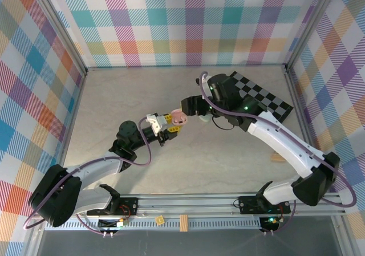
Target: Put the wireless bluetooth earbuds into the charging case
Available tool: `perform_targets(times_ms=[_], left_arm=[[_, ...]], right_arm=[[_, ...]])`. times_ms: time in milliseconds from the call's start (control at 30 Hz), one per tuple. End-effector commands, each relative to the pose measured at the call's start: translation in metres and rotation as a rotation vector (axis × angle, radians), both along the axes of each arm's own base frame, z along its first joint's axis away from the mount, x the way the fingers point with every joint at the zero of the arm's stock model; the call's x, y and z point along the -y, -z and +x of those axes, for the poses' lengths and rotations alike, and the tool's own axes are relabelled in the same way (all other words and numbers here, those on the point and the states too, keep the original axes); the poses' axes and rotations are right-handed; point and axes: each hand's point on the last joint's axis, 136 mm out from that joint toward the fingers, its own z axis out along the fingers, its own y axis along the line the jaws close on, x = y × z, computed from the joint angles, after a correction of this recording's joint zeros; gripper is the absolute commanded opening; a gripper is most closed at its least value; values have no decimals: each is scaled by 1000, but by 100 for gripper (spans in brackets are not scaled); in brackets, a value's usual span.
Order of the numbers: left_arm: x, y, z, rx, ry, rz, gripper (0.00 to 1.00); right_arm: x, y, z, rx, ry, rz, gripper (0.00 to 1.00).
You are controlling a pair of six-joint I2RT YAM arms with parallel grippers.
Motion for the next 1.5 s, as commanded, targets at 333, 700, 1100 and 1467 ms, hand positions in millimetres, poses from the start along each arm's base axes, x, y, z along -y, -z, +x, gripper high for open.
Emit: perform_targets(times_ms=[333, 700, 1100, 1467], left_arm=[[-3, -4, -1, 17, -22, -1, 36], [1, -17, 0, 24, -3, -43, 36], [5, -51, -1, 58, 40, -177, 36], [4, -45, 1, 42, 26, -169, 36]], right_arm=[[-20, 22, -2, -94, -106, -18, 74], [-10, -1, -27, -173, -146, 270, 78], [-28, -6, -46, -487, -271, 683, 77], [-38, 8, -45, -532, -252, 697, 37]])
